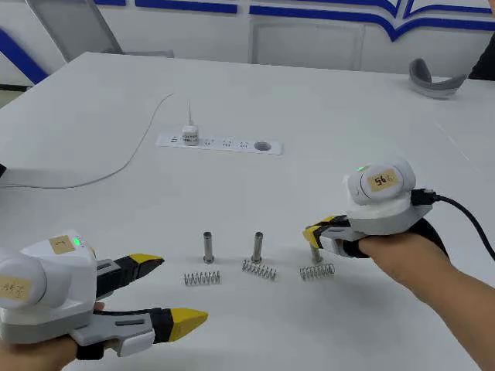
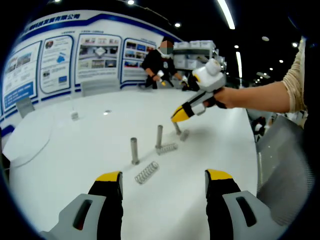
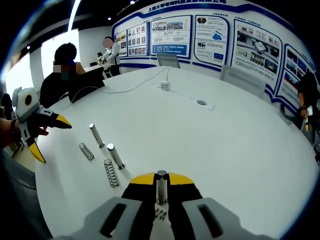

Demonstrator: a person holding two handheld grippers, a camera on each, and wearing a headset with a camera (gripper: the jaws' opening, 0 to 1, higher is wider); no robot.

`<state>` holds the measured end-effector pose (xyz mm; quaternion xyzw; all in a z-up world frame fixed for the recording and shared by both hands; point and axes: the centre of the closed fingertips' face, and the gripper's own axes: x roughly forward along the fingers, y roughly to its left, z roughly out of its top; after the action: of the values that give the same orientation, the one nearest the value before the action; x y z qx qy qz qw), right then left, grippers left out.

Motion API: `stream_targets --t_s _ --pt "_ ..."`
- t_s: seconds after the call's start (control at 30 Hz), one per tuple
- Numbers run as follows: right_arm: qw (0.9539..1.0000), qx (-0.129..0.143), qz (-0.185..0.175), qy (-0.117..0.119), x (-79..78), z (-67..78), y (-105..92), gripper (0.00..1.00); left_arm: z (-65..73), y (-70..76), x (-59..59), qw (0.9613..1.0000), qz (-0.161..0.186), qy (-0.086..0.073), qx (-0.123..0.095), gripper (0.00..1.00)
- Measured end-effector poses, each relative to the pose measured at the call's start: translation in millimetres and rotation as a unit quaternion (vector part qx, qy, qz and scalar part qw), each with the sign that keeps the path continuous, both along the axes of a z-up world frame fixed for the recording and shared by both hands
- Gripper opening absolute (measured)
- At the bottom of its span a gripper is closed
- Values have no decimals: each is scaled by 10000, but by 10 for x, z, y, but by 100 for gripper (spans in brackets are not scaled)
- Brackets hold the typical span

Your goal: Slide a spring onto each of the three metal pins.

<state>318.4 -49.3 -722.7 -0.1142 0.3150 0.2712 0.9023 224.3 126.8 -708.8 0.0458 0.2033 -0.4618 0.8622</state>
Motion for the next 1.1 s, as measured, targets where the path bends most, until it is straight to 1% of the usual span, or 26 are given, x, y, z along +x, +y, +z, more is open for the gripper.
stream_targets --t_s 0.23,0.5,0.77,1.1 --pt "10000 41 8 -79 -75 20 -2 9 12 -7 -9 10000 4 -13 -6 68" --pt "9999 40 6 -160 -110 32 -22 9 34 8 -42 10000 4 -33 13 68" --pt "9999 10 1 -153 -162 38 -53 9 61 11 -75 10000 -6 -37 9 68" --pt "9999 -101 -70 -110 -231 33 -86 9 113 3 -178 9999 -127 -47 15 68"
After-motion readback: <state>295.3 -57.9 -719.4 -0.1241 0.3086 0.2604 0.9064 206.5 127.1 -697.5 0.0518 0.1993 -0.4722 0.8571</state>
